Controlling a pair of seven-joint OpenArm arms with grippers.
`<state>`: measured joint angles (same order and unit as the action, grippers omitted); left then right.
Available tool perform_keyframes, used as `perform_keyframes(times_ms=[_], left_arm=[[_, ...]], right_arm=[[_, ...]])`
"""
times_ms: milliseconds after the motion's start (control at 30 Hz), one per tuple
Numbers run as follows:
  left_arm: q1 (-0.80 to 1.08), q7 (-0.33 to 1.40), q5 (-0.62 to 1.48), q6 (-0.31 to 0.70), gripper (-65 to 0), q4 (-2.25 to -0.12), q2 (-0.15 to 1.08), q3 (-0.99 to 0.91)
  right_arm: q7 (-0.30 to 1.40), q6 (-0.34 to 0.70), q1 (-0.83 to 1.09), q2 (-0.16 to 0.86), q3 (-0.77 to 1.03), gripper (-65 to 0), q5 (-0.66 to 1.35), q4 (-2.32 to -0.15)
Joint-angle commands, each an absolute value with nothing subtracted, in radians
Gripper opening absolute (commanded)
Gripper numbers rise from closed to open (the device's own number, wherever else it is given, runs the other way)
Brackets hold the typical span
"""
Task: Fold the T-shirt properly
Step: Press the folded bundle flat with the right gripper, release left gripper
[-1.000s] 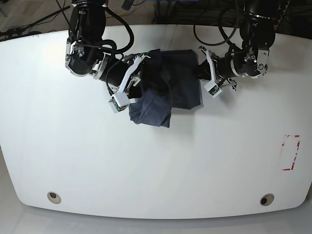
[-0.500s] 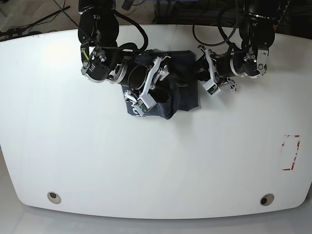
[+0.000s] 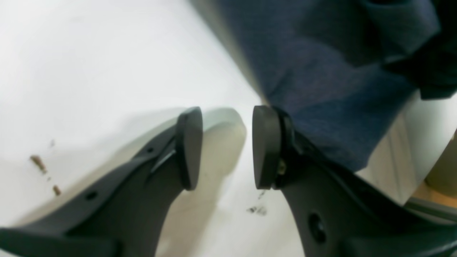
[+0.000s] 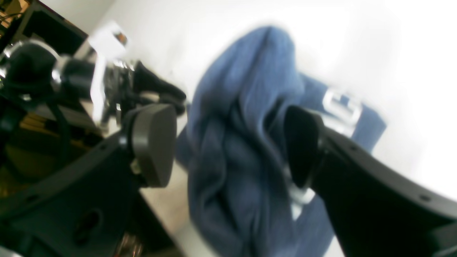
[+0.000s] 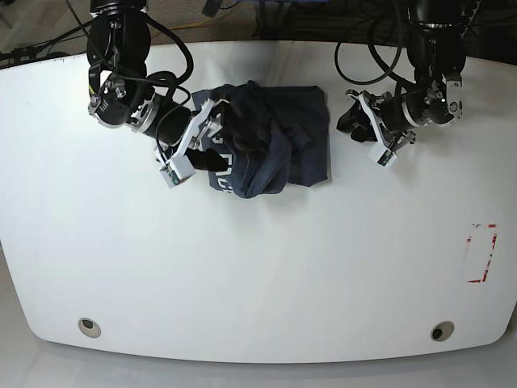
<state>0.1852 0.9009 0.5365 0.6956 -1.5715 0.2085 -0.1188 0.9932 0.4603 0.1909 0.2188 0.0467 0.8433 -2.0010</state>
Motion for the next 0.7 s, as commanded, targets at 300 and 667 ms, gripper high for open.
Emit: perform_keyframes(times_ms=[300, 667], left_arm=[[0.182, 0.908, 0.605, 0.698, -42.5, -1.624, 0.232, -0.148], [0.189, 0.908, 0.605, 0.698, -42.5, -1.705, 0.262, -0.151]], right_arm=[[0.954, 0.470, 0.234, 0.217, 0.025, -19.3, 0.664, -1.982], [0.949, 0.467, 0.213, 0.096, -0.145, -19.7, 0.657, -1.956]])
